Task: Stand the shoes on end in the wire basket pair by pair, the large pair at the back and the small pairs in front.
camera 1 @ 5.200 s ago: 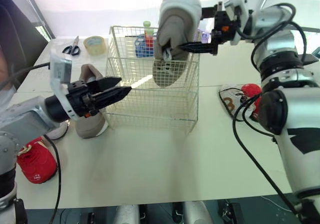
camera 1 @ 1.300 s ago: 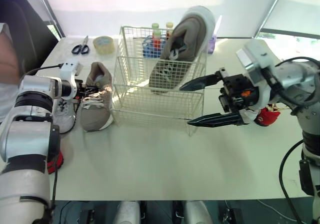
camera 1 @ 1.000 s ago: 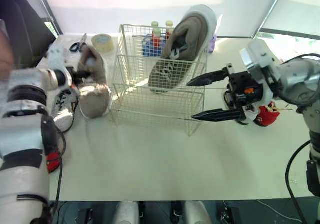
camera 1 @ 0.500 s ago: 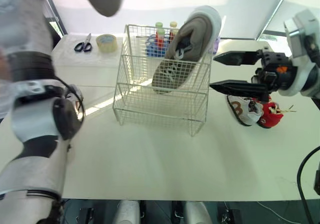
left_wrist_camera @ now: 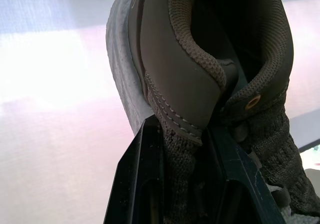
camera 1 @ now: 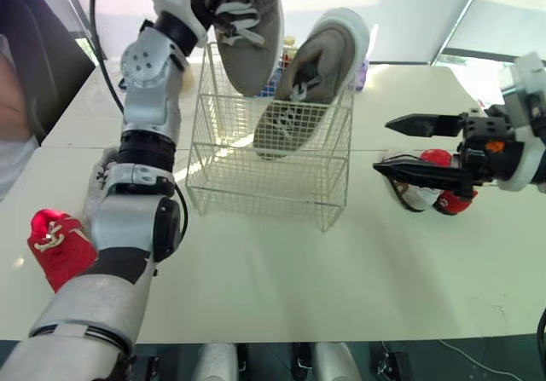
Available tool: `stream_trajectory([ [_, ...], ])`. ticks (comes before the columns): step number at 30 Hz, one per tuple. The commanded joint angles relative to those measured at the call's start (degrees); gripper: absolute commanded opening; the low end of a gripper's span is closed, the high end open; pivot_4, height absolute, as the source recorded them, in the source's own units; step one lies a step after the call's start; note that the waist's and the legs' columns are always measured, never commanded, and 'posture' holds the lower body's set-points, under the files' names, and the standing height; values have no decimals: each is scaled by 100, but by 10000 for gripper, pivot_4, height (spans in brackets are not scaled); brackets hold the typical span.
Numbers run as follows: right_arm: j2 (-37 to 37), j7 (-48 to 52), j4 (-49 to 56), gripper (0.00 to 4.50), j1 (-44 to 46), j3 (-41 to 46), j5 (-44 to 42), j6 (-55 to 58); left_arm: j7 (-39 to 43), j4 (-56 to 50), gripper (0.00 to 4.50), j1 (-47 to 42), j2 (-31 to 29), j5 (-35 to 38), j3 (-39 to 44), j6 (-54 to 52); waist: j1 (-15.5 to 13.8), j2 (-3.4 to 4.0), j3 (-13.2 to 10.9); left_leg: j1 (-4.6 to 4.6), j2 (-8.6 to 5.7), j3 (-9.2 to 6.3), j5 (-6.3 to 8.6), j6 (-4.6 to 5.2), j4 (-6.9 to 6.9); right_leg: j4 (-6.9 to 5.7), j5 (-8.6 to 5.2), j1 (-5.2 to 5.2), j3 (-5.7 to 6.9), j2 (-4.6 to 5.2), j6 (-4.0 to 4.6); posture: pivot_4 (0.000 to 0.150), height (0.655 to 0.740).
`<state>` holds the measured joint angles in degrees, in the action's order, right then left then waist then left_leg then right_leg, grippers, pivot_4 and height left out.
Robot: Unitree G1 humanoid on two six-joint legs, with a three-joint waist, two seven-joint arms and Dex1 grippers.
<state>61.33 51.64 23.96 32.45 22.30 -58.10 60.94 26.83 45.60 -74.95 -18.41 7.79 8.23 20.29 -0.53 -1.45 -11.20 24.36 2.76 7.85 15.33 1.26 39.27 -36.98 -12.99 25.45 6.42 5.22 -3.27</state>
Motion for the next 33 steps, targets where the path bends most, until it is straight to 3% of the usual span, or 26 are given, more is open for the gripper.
stream_trajectory([
  [1,-48,-193,118,45000,79,158,-182,-96,-263,-193,4341,133,-21,-178,-48,301,-14,0,0,-1,0,0,4,6,0,0,0,-1,0,0,0,1500,7400],
  [14,-184,-299,-132,45000,318,-225,-153,-340,-222,-934,4341,1061,28,-124,-132,-270,-16,1,3,-4,-1,-4,2,5,2,-4,1,-6,1,-1,1,1500,7400],
  [17,-194,-298,-166,45000,353,-286,-158,-377,-76,-1376,17598,1255,8,3,-141,-560,-17,4,5,-6,0,-4,2,5,3,-5,1,-7,0,-1,1,1500,7400],
  [22,-212,-276,-211,45000,307,-308,-127,-443,-77,-2539,43917,1706,-178,64,-120,-1308,-14,4,5,-5,0,-5,-8,-12,3,-7,1,-6,0,-2,1,1500,7400],
  [27,-340,-296,-332,45000,343,-443,-16,-568,-26,-4084,44567,2376,-580,410,24,-2538,-4,4,5,-5,1,-5,-11,-17,3,-7,1,-7,-1,-2,1,1500,7400],
  [33,-435,-224,-482,45000,386,-573,109,-684,-23,-5126,44567,2655,-932,982,254,-3846,-16,4,5,-5,0,-9,-12,-19,3,-9,0,-8,-1,-2,1,1500,7400],
])
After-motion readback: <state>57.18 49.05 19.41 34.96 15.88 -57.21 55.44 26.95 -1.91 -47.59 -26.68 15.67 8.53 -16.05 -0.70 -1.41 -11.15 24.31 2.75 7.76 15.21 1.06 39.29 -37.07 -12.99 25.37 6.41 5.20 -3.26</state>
